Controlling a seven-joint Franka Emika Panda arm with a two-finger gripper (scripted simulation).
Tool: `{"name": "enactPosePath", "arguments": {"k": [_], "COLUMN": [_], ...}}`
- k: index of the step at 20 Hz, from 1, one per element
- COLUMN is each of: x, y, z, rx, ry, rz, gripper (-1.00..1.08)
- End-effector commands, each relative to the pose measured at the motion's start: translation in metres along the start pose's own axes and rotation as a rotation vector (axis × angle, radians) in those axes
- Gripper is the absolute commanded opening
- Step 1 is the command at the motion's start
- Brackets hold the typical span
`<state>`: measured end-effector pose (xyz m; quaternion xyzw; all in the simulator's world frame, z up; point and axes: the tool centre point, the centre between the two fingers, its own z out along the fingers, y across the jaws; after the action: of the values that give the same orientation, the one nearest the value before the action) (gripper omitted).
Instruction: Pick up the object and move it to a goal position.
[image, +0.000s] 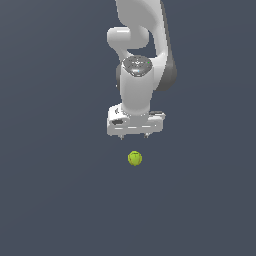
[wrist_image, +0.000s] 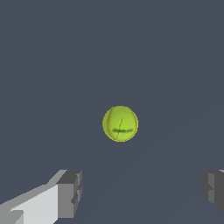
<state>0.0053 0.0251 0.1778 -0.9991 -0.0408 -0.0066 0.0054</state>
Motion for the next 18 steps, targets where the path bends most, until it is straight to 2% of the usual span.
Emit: {"name": "enactPosePath", "arguments": {"k": [1, 10, 18], "x": [0.000, 0.004, 0.004], "y": [0.000, -0.018, -0.018], "z": [0.000, -0.004, -0.003], "rx": [0.000, -0.019, -0.020], "ry": [0.000, 0.003, 0.003], "rz": [0.000, -0.053, -0.056], "gripper": [1.00, 1.00, 1.00]}}
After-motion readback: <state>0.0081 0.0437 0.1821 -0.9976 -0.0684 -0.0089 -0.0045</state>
